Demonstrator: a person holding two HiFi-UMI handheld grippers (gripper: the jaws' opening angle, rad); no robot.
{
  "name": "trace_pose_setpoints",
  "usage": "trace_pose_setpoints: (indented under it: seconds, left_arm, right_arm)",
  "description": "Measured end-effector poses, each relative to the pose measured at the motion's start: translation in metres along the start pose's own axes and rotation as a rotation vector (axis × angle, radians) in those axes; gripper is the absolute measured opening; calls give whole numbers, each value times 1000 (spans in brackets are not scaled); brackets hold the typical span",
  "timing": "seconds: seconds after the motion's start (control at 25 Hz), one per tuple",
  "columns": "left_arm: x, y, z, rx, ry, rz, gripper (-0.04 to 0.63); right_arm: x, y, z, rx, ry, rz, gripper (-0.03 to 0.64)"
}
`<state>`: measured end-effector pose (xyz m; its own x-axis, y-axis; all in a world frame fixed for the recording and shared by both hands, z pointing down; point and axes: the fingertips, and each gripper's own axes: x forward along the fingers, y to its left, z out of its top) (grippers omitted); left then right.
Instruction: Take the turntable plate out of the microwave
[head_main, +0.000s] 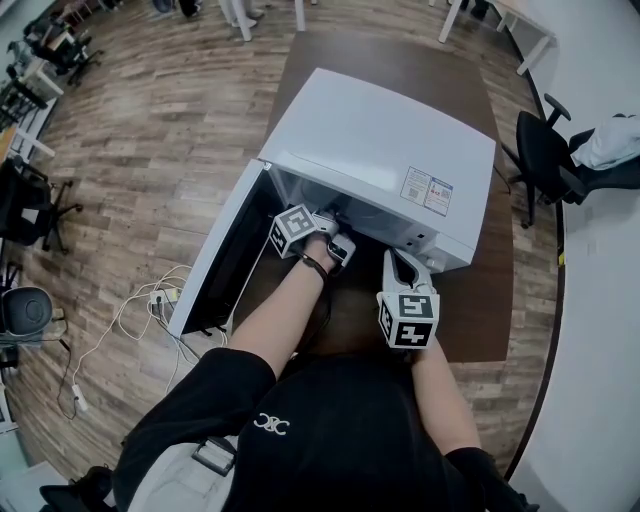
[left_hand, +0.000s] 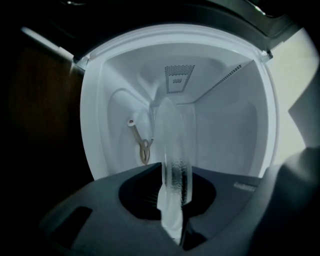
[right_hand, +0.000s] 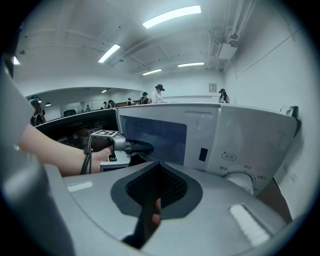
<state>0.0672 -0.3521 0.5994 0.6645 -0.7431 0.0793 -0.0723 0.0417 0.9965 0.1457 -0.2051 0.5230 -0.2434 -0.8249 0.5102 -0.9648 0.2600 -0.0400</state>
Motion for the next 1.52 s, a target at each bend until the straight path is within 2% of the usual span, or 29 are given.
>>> trace_pose_setpoints:
  seconds: [0.16, 0.36, 0.64, 0.96, 1.08, 1.32, 1.52]
  left_arm:
    - [-17, -1, -2, 0, 10, 5, 38]
    - [-39, -8, -9, 42, 33, 0, 38]
    - [-84, -25, -25, 11, 30, -37, 38]
    - [-139, -33, -39, 22, 73, -54, 38]
    - [-157, -35, -44, 9, 90, -75, 38]
    - [-185, -39, -48, -27, 101, -132, 38]
    - [-195, -52, -52, -26, 114, -204, 38]
  right_arm:
    - [-4, 7, 4, 3, -12, 3, 8]
    - [-7, 20, 3, 6, -24, 12, 8]
    - [-23, 40, 5, 25, -51, 4, 8]
    - [-45, 49, -2, 158, -115, -43, 8]
    - [-56, 48, -1, 208, -148, -49, 8]
    - [-73, 43, 0, 202, -183, -112, 7]
    - [-82, 43, -1, 208, -207, -146, 6]
